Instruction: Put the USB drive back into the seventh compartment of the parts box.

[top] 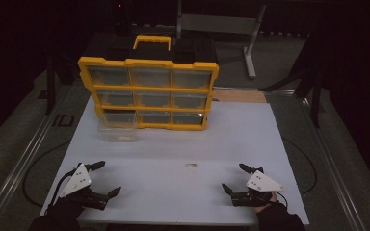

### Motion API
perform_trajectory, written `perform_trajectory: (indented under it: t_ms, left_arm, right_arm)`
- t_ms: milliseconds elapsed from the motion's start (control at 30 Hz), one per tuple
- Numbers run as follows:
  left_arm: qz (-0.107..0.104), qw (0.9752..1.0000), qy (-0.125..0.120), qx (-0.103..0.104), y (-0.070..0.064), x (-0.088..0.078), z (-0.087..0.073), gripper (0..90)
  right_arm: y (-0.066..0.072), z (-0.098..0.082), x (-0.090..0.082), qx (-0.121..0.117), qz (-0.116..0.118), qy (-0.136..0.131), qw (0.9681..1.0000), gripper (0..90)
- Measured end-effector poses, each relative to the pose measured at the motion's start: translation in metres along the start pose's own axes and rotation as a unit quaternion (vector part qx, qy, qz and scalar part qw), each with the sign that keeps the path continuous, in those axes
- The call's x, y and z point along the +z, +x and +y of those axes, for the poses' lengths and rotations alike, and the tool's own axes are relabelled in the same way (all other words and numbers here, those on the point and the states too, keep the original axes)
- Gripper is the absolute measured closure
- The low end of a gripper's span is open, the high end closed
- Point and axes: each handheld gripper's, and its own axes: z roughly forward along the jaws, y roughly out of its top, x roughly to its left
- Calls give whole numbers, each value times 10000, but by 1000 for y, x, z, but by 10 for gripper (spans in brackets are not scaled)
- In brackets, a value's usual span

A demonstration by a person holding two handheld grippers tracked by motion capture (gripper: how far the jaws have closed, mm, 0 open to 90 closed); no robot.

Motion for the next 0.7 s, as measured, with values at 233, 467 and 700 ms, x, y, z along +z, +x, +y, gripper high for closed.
perform_trajectory:
  t_ms: [233, 467, 700]
  left_arm:
    - [-5, 10000, 43, 64, 1, -1, 10, 4]
    - [-18, 9999, 112, 119, 2, -2, 22, 4]
    - [-103, 9995, 155, 267, 3, 3, 35, 4]
  right_arm:
    - [0, 0, 0, 18, 5, 16, 10000, 86]
    - [0, 1, 1, 9, 28, -5, 10000, 86]
    - [0, 1, 1, -5, 47, -18, 10000, 86]
